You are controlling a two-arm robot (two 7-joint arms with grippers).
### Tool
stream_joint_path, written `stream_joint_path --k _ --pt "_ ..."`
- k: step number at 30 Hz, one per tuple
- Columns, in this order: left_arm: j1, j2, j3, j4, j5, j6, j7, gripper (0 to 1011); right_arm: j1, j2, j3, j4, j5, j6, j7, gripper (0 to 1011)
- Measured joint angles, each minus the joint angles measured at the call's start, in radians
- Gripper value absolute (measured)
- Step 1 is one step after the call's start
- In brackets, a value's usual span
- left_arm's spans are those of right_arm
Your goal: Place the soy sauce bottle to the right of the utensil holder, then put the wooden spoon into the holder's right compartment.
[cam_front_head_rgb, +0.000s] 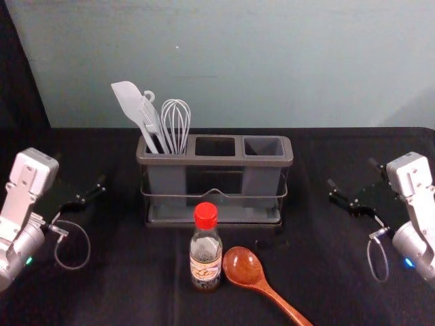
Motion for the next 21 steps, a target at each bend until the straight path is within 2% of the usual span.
stream_joint_path --k 21 --pt "0.000 0.000 0.000 0.000 0.000 0.000 0.000 1011 0.000 0.000 0.000 0.000 0.000 0.000 0.000 1002"
